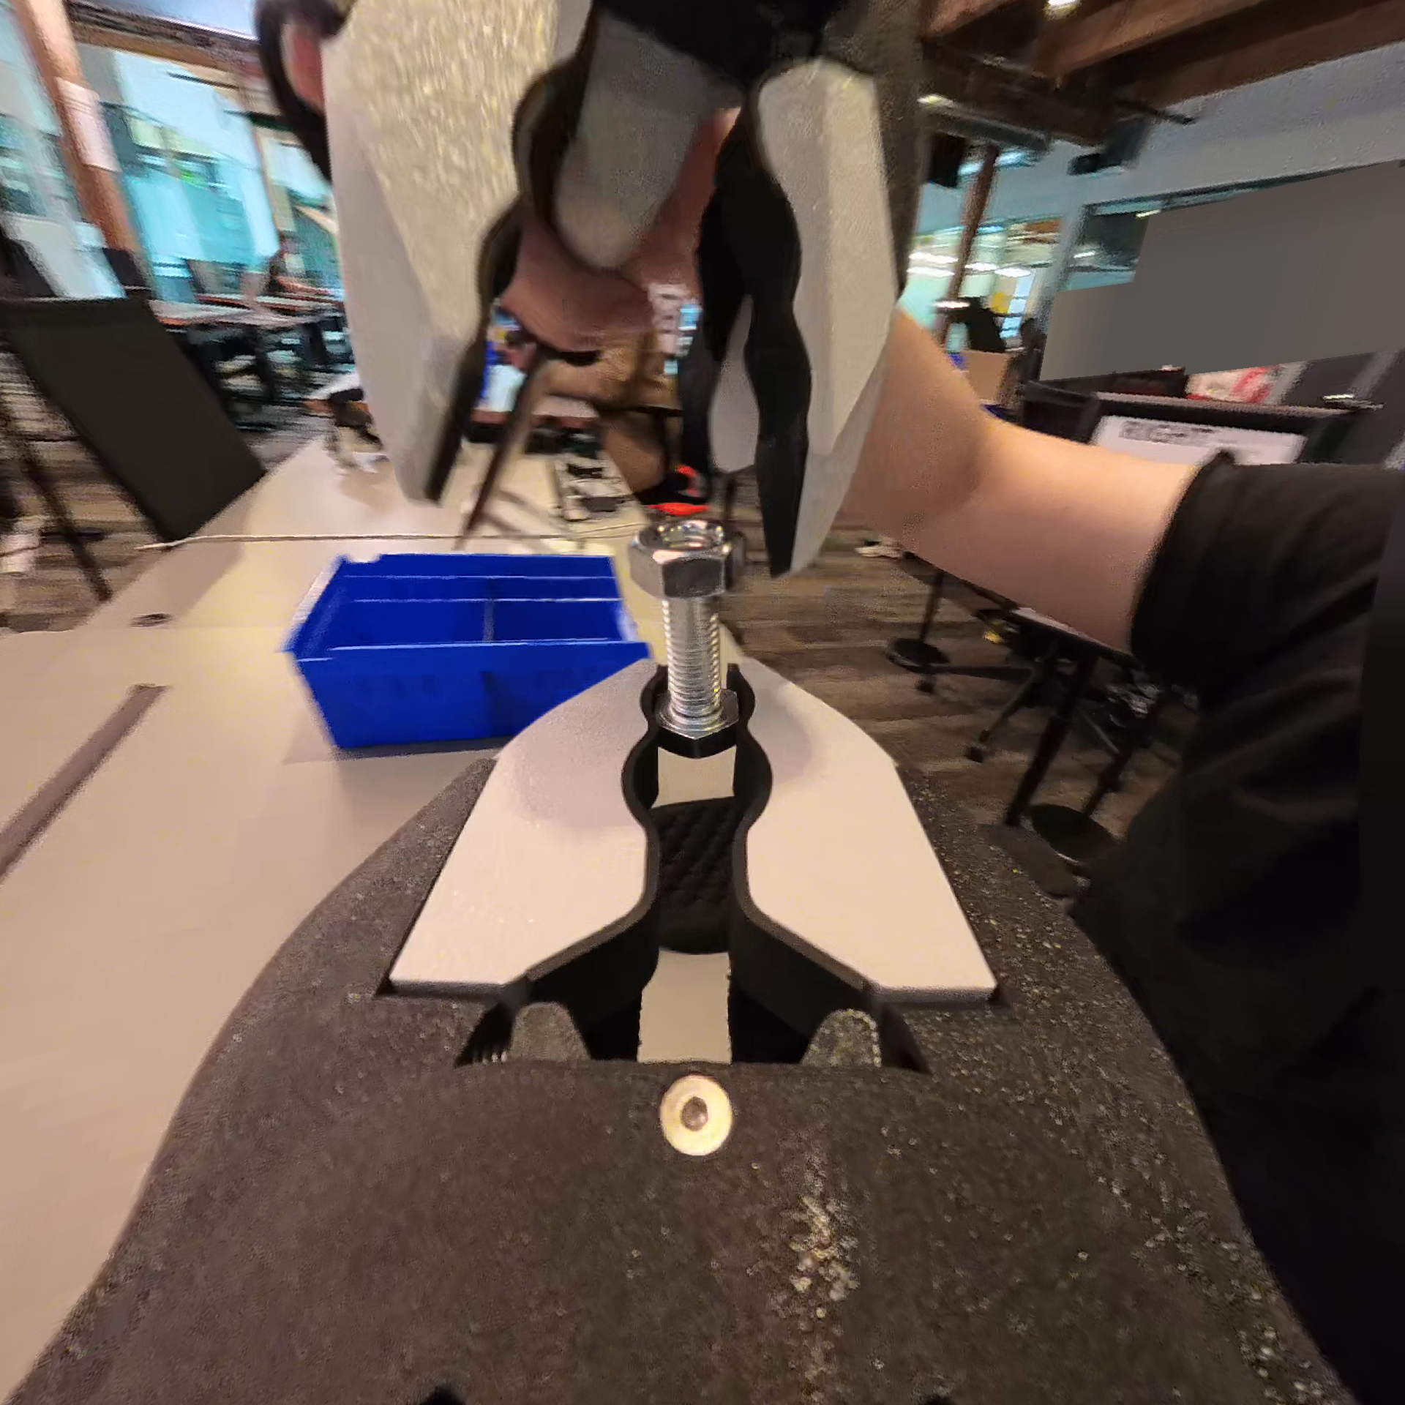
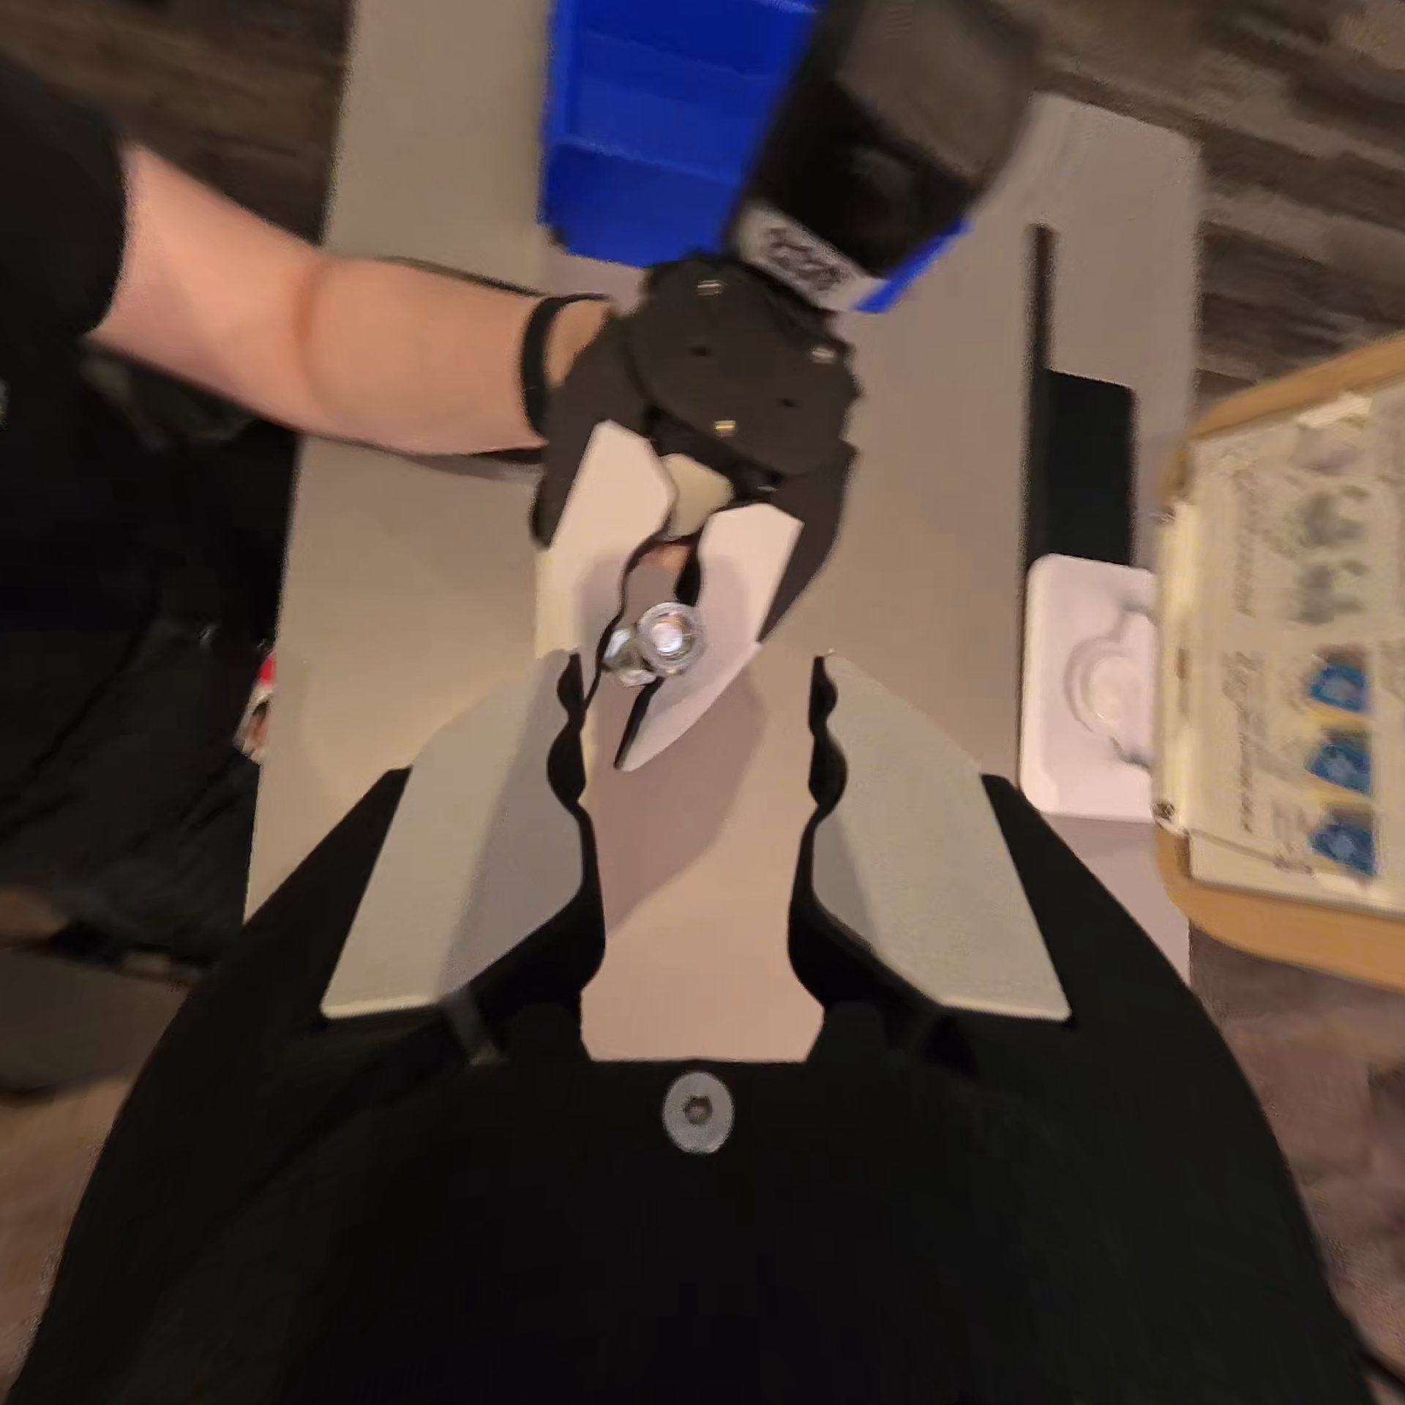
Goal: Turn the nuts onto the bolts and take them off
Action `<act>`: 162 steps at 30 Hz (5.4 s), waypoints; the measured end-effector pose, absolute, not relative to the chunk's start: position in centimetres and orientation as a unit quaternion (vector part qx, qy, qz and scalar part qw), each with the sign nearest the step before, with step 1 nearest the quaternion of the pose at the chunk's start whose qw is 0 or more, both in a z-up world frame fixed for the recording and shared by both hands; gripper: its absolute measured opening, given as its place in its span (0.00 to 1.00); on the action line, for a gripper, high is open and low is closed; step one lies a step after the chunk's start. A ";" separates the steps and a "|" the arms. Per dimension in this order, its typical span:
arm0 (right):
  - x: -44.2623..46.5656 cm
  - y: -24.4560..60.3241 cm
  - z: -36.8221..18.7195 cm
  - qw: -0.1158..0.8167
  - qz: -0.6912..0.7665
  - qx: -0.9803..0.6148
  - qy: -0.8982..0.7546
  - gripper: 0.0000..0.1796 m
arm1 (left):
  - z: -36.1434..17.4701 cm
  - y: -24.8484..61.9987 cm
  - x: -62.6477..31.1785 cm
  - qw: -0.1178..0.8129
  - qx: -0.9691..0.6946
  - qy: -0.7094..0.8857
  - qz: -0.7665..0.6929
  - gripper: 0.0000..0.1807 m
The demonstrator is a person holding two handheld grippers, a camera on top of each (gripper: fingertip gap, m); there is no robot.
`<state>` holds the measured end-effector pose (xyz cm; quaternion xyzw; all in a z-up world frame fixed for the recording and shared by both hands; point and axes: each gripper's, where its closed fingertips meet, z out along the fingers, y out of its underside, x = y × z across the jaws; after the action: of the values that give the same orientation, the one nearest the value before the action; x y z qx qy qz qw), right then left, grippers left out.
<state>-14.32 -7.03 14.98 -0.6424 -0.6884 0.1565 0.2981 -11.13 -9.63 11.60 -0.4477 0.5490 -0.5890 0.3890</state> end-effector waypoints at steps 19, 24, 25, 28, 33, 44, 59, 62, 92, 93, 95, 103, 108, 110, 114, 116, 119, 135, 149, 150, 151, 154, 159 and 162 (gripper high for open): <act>-14.1 -0.5 14.4 0.317 0.065 -0.855 -0.406 0.15 | 10.3 0.3 -11.2 0.584 -0.617 0.400 -0.345 0.08; -14.3 -0.5 14.0 0.305 0.068 -0.859 -0.406 0.14 | 10.3 0.2 -11.3 0.581 -0.617 0.401 -0.347 0.08; -14.3 -0.6 14.0 0.302 0.072 -0.859 -0.408 0.12 | 10.3 0.2 -11.3 0.580 -0.617 0.402 -0.347 0.08; -14.4 -0.9 13.9 0.291 0.078 -0.857 -0.419 0.10 | 10.2 0.0 -11.2 0.573 -0.615 0.408 -0.355 0.08; -14.2 -2.0 13.8 0.266 0.085 -0.813 -0.510 0.10 | 10.1 -1.7 -10.9 0.535 -0.595 0.454 -0.392 0.08; -13.4 -7.9 13.3 0.246 0.143 -0.596 -0.751 0.10 | 9.3 -9.3 -10.3 0.385 -0.490 0.585 -0.520 0.08; -13.7 -9.4 13.2 0.251 0.146 -0.563 -0.774 0.10 | 9.4 -11.3 -10.9 0.338 -0.442 0.606 -0.568 0.08; -13.6 -8.6 13.2 0.261 0.135 -0.585 -0.756 0.19 | 9.7 -10.8 -10.8 0.351 -0.447 0.595 -0.568 0.08; -14.7 -0.6 13.4 0.281 0.115 -0.865 -0.400 0.15 | 10.1 0.8 -11.9 0.587 -0.631 0.398 -0.316 0.08; -14.8 -0.6 13.4 0.282 0.119 -0.864 -0.399 0.15 | 10.1 0.7 -11.8 0.586 -0.631 0.399 -0.315 0.08; -14.8 -0.6 13.4 0.280 0.123 -0.865 -0.399 0.13 | 10.1 0.7 -11.8 0.586 -0.631 0.400 -0.316 0.08; -14.5 -1.4 13.3 0.266 0.100 -0.832 -0.476 0.10 | 9.8 -0.6 -11.2 0.555 -0.616 0.436 -0.349 0.08; -14.1 -3.9 13.0 0.249 0.089 -0.729 -0.632 0.11 | 9.3 -4.4 -10.6 0.475 -0.568 0.524 -0.421 0.08; -13.7 -5.7 12.4 0.227 0.100 -0.673 -0.697 0.11 | 8.5 -6.8 -10.5 0.421 -0.542 0.573 -0.449 0.08; -13.4 -8.1 11.8 0.225 0.111 -0.589 -0.768 0.11 | 8.0 -9.6 -10.4 0.369 -0.493 0.616 -0.490 0.08; -13.4 -9.0 11.9 0.226 0.128 -0.575 -0.776 0.11 | 8.3 -10.8 -10.5 0.347 -0.468 0.622 -0.523 0.08; -13.5 -10.0 12.1 0.228 0.141 -0.558 -0.785 0.10 | 8.4 -12.3 -10.8 0.313 -0.437 0.634 -0.556 0.08; -13.7 -8.1 12.0 0.252 0.105 -0.611 -0.743 0.28 | 9.2 -10.7 -10.6 0.348 -0.445 0.602 -0.565 0.08; -13.3 0.4 16.7 0.384 0.148 -0.834 -0.367 0.23 | 9.5 2.2 -12.0 0.606 -0.635 0.379 -0.292 0.08; -13.1 0.6 16.2 0.371 0.127 -0.844 -0.364 0.24 | 9.5 2.4 -12.2 0.612 -0.639 0.372 -0.280 0.08; -13.1 0.6 15.7 0.357 0.109 -0.852 -0.367 0.25 | 9.4 2.6 -12.3 0.614 -0.643 0.368 -0.271 0.08; -13.6 0.7 14.7 0.337 0.088 -0.861 -0.372 0.25 | 9.0 3.1 -12.5 0.615 -0.652 0.363 -0.255 0.08; -14.4 1.0 13.9 0.321 0.070 -0.861 -0.388 0.25 | 8.9 2.8 -12.2 0.607 -0.653 0.365 -0.267 0.08; -14.5 0.9 13.4 0.311 0.072 -0.863 -0.391 0.22 | 8.9 2.8 -12.3 0.609 -0.654 0.366 -0.260 0.08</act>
<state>-14.51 0.95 13.45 -0.8633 -0.3908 0.0719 0.3111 -12.32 2.84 8.95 -0.6535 0.3664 -0.2602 0.6091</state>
